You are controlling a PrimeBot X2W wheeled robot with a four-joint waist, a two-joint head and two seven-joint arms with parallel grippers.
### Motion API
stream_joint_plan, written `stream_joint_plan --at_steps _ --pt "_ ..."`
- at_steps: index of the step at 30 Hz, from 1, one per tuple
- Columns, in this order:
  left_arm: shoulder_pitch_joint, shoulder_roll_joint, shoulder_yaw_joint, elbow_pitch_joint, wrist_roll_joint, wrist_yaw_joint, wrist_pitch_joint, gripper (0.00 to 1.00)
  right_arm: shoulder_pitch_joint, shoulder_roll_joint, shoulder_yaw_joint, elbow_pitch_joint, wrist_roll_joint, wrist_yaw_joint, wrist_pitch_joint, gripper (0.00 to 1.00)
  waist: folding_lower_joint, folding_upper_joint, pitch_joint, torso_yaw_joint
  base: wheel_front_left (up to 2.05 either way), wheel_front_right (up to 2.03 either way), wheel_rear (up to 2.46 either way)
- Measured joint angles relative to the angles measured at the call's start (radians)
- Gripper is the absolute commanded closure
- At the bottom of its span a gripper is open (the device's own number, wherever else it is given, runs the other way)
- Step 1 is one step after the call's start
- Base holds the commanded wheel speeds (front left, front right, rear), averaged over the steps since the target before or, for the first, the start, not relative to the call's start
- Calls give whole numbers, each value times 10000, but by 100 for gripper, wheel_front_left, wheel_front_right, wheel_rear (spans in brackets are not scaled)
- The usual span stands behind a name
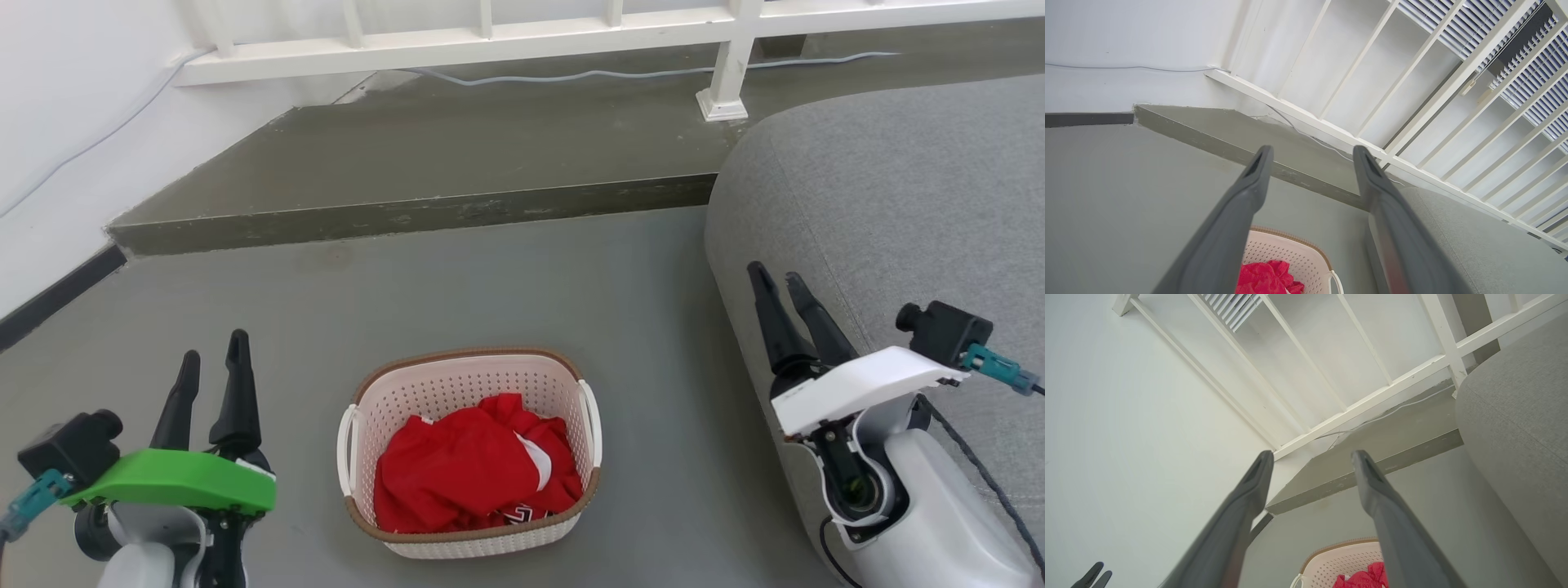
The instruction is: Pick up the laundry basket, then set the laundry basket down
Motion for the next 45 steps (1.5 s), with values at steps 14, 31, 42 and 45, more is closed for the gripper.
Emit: stream_joint_plan --at_steps 14,31,42,45 --pt "1 -198 -247 -311 1879 146 -483 0 -188 94 648 -96 -1896 -280 -462 0 0 0 24 -10 0 0 0" --pt "1 -267 -349 -679 4126 148 -1097 0 -430 138 1187 -159 -4395 -711 -1041 0 0 0 105 -6 0 0 0" --pt "1 -357 -324 -698 4677 148 -1216 0 -465 219 1260 -176 -4986 -802 -1172 0 0 0 148 -7 0 0 0" --pt "1 -389 -291 -688 4677 146 -1216 0 -466 255 1216 -176 -5035 -800 -1175 0 0 0 167 -12 0 0 0"
